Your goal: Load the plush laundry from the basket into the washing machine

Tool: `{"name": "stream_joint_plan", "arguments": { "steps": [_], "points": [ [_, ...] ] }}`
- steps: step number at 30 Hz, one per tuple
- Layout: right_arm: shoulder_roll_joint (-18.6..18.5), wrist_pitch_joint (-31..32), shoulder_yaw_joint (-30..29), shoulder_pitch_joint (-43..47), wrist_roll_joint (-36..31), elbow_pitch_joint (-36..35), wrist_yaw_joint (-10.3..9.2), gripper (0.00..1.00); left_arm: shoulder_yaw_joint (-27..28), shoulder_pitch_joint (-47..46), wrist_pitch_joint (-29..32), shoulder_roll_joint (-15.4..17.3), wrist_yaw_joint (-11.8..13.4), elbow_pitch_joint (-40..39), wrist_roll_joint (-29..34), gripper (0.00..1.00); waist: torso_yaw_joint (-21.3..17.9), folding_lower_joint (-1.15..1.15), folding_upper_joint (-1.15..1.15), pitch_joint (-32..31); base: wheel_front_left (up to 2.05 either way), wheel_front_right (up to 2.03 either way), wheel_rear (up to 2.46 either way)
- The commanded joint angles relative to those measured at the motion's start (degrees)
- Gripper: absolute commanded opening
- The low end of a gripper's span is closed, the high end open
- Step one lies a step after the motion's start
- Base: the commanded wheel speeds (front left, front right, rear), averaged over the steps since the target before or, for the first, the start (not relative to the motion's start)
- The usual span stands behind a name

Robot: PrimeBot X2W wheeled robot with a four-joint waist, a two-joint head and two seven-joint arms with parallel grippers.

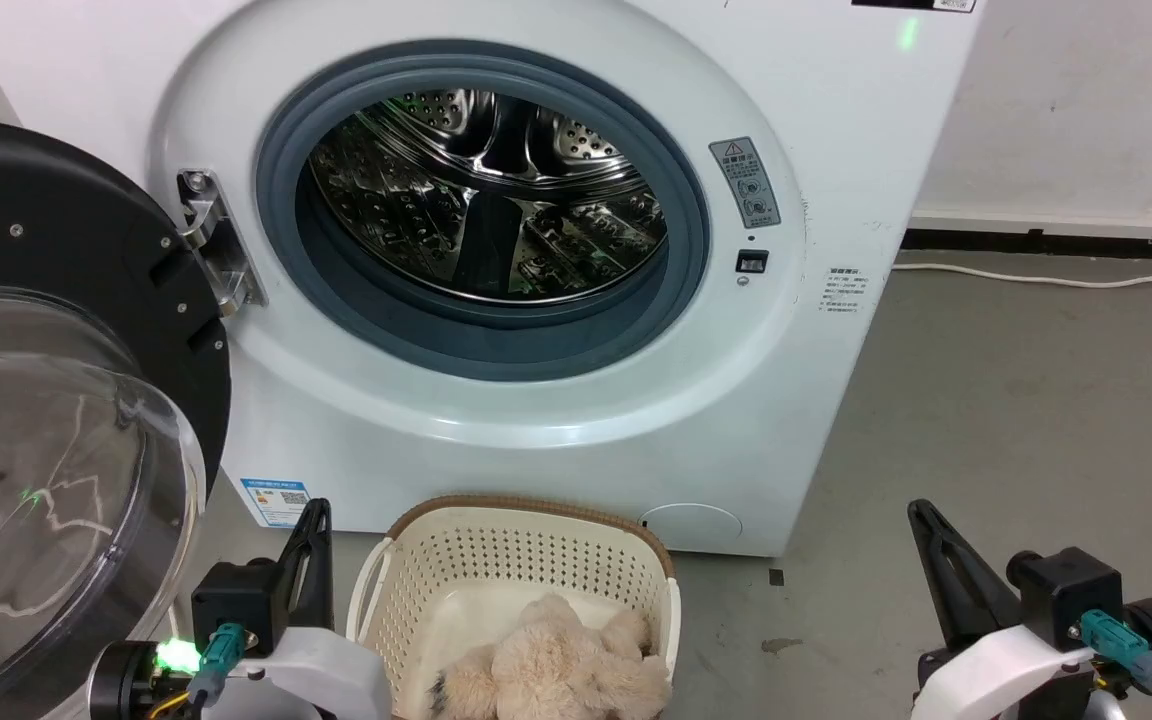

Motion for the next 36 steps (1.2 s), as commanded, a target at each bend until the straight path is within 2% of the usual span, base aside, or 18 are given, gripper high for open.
{"name": "stream_joint_plan", "arguments": {
  "steps": [1,14,15,36],
  "points": [
    [-0.11,0.02,0.01,-0.69,-0.43,-0.05,0.05,0.0,0.08,-0.5,0.02,0.0,-0.25,0.1,0.14,0.0,0.0,0.0,0.0,0.0,0.0,0.0,0.0],
    [-0.11,0.02,0.01,-0.69,-0.43,-0.05,0.05,0.0,0.08,-0.5,0.02,0.0,-0.25,0.1,0.14,0.0,0.0,0.0,0.0,0.0,0.0,0.0,0.0],
    [0.0,0.0,0.01,0.0,0.0,0.0,0.0,1.0,0.02,0.0,0.0,0.0,0.0,0.0,0.0,1.0,0.0,0.0,0.0,0.0,0.0,0.0,0.0],
    [-0.02,-2.13,0.46,0.75,2.85,0.13,0.01,1.0,-1.81,0.13,-1.96,0.09,0.28,0.83,-2.61,1.0,-0.14,0.0,0.0,0.83,0.0,0.0,0.0]
  ]
}}
